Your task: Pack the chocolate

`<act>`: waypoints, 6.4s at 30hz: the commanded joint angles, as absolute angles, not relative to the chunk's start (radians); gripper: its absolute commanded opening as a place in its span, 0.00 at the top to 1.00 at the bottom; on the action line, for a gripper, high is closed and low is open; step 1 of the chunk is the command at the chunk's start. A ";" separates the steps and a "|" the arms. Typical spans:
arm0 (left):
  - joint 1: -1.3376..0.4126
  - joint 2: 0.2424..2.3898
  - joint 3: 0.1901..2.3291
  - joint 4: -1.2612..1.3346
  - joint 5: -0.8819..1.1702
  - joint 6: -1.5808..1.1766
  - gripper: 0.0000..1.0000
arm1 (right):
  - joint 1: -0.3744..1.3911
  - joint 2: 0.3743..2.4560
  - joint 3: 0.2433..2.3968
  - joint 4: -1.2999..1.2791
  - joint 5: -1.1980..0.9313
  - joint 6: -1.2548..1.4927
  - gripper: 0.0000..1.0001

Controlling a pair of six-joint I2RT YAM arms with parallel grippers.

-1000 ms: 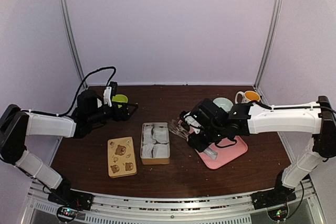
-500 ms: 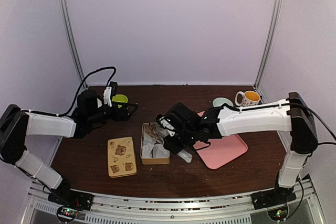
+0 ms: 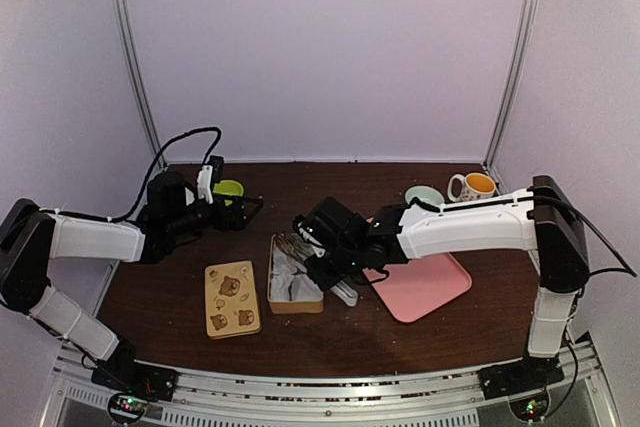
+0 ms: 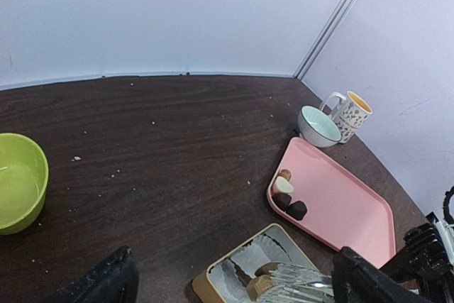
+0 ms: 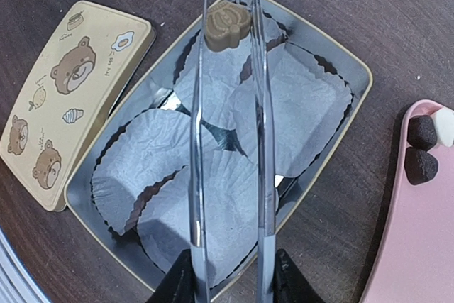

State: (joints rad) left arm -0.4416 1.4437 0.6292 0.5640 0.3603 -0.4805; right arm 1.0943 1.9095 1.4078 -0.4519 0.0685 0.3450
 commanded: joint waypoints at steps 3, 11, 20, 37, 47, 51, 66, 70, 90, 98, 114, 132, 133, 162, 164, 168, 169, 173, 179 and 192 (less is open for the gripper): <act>-0.447 1.448 0.663 0.586 0.385 -0.478 0.05 | 1.098 1.916 1.457 -0.438 0.116 0.344 0.65; -0.446 1.454 0.668 0.581 0.388 -0.474 0.05 | 1.097 1.901 1.469 -0.459 0.154 0.331 0.59; -0.446 1.455 0.674 0.568 0.382 -0.468 0.05 | 1.074 1.789 1.408 -0.493 0.257 0.297 0.61; -0.446 1.457 0.680 0.555 0.382 -0.460 0.05 | 0.907 1.614 1.158 -0.455 0.224 0.360 0.63; -0.446 1.463 0.685 0.548 0.383 -0.459 0.05 | 0.887 1.629 1.085 -0.475 0.184 0.364 0.61; -0.447 1.465 0.687 0.546 0.387 -0.459 0.05 | 0.886 1.650 1.077 -0.478 0.170 0.364 0.58; -0.446 1.479 0.696 0.541 0.392 -0.467 0.05 | 0.881 1.729 1.074 -0.465 0.177 0.365 0.57; -0.446 1.479 0.696 0.541 0.392 -0.466 0.05 | 0.882 1.744 1.069 -0.457 0.163 0.369 0.57; -0.446 1.482 0.701 0.537 0.394 -0.466 0.05 | 0.874 1.731 1.083 -0.458 0.193 0.371 0.68; -0.446 1.483 0.701 0.537 0.396 -0.467 0.05 | 0.877 1.606 1.073 -0.465 0.215 0.328 0.72; -0.447 1.488 0.703 0.543 0.408 -0.470 0.05 | 0.954 1.492 1.044 -0.336 -0.010 0.195 0.71; -0.446 1.488 0.703 0.542 0.410 -0.469 0.05 | 1.022 1.681 1.191 -0.415 0.043 0.160 0.68; -0.446 1.489 0.703 0.541 0.409 -0.469 0.05 | 1.022 1.692 1.198 -0.421 0.048 0.160 0.68; -0.446 1.493 0.707 0.535 0.414 -0.471 0.06 | 0.955 1.563 1.106 -0.380 0.294 0.270 0.54; -0.447 1.492 0.707 0.538 0.416 -0.474 0.05 | 0.936 1.551 1.079 -0.372 0.286 0.290 0.54; -0.446 1.474 0.702 0.539 0.423 -0.483 0.06 | 0.890 1.538 1.027 -0.345 0.266 0.335 0.54; -0.446 1.460 0.695 0.538 0.422 -0.483 0.06 | 0.876 1.541 1.024 -0.341 0.256 0.361 0.54; -0.446 1.440 0.667 0.553 0.366 -0.455 0.06 | 0.843 1.535 1.011 -0.317 0.224 0.421 0.54; -0.446 1.449 0.676 0.570 0.415 -0.449 0.06 | 0.814 1.513 0.959 -0.321 0.188 0.425 0.53; -0.447 1.430 0.657 0.589 0.426 -0.452 0.05 | 0.748 1.640 1.003 -0.347 0.104 0.408 0.53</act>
